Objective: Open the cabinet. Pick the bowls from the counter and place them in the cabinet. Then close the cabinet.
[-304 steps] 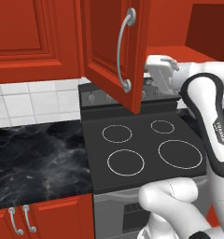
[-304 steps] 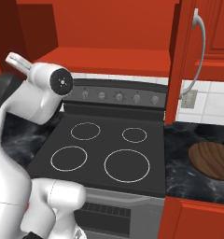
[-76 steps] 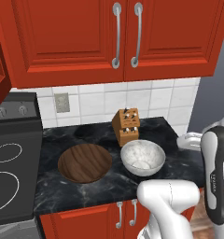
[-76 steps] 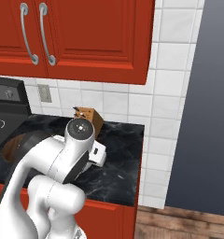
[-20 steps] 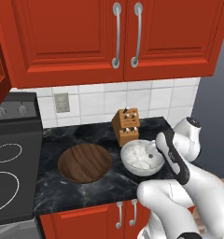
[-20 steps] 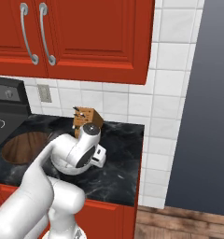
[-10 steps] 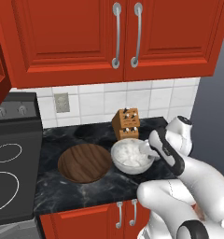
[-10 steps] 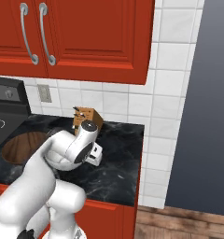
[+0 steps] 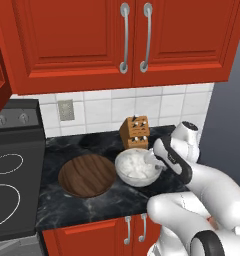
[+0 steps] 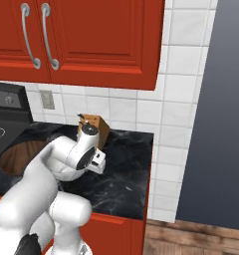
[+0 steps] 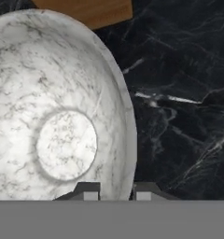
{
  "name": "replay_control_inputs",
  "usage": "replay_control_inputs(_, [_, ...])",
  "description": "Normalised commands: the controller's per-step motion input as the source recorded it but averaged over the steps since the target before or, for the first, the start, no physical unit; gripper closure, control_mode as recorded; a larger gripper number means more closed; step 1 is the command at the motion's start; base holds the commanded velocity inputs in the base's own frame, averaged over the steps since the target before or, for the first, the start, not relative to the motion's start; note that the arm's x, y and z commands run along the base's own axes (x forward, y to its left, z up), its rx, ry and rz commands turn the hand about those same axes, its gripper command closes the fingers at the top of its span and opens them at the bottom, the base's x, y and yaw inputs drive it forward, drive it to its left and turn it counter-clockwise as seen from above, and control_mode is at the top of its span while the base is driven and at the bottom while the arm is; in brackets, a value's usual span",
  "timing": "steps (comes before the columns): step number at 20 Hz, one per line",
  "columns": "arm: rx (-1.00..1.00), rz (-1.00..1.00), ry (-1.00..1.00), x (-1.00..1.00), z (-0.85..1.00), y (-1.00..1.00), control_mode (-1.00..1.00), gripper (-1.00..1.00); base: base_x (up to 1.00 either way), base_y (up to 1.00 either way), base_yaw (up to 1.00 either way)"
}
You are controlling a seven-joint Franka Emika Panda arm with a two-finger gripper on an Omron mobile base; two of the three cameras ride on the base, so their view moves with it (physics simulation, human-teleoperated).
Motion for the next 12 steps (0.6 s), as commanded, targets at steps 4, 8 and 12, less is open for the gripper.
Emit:
replay_control_inputs(4, [0.00,0.00,0.00,-0.41,0.03,-0.52,-1.00,1.00,0.00,0.00,0.00])
replay_control_inputs(8, [0.00,0.00,0.00,-0.44,0.20,-0.77,-1.00,1.00,0.00,0.00,0.00])
replay_control_inputs(12, [0.00,0.00,0.00,-0.35,0.35,-0.72,-1.00,1.00,0.00,0.00,0.00])
